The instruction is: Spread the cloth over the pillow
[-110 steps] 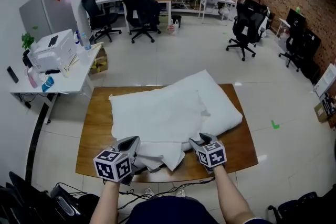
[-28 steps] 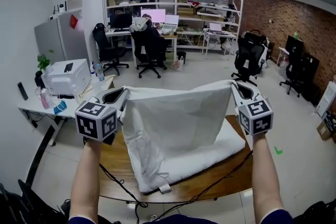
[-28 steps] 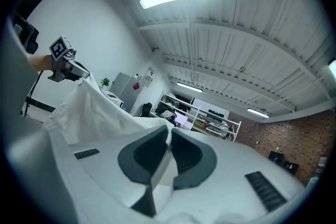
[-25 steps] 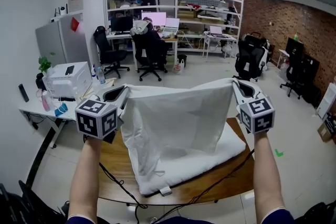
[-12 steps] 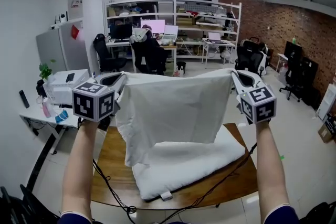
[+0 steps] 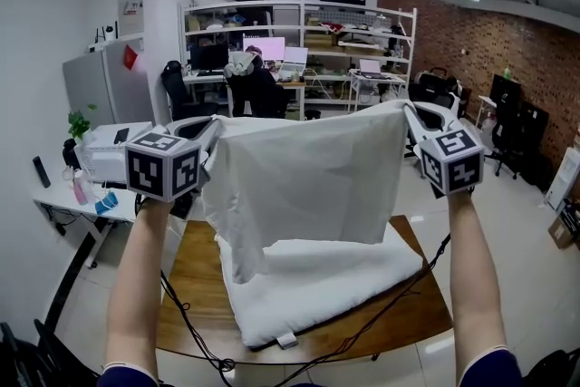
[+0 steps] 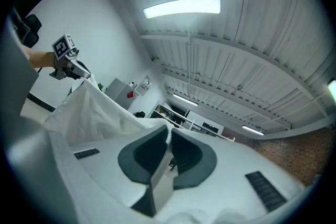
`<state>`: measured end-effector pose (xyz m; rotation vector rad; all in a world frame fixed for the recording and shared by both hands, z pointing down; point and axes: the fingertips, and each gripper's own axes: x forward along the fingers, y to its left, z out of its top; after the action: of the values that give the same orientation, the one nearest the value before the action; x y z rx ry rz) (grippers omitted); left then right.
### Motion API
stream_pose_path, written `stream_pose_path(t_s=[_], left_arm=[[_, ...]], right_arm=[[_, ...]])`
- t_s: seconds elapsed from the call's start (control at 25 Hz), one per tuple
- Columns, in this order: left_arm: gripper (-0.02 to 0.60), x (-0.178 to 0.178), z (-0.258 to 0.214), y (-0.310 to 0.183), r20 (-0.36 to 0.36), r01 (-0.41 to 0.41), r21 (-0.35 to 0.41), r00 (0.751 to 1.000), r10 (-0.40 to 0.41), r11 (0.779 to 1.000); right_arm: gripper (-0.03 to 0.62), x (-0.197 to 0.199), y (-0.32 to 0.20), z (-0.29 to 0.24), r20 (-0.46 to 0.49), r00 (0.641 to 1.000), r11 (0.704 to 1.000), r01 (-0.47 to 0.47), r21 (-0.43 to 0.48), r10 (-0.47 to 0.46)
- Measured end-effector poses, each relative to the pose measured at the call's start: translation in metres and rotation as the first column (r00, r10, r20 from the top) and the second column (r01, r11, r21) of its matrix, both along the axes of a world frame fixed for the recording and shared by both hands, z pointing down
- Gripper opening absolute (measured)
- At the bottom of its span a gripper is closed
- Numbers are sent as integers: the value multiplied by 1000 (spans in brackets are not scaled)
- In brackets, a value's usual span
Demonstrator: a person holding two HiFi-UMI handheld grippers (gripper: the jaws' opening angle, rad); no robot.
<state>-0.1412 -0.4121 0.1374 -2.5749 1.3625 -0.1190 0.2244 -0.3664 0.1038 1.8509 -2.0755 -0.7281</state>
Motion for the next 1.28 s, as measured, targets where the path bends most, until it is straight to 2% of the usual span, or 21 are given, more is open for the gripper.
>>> stream_pose_path(t_s=[0.36, 0.84, 1.28], left_arm=[[20, 8, 7, -2, 3, -17, -9, 1000, 17, 1000], [20, 26, -8, -12, 9, -42, 8, 999, 42, 999], [20, 68, -1, -17, 20, -88, -11, 996, 88, 996]], right_arm=[[28, 9, -2, 8, 10, 1000, 1000, -14, -7, 14], [28, 26, 3, -9, 32, 999, 1000, -22, 5, 22], [28, 61, 21, -17, 47, 998, 998, -52, 20, 51]])
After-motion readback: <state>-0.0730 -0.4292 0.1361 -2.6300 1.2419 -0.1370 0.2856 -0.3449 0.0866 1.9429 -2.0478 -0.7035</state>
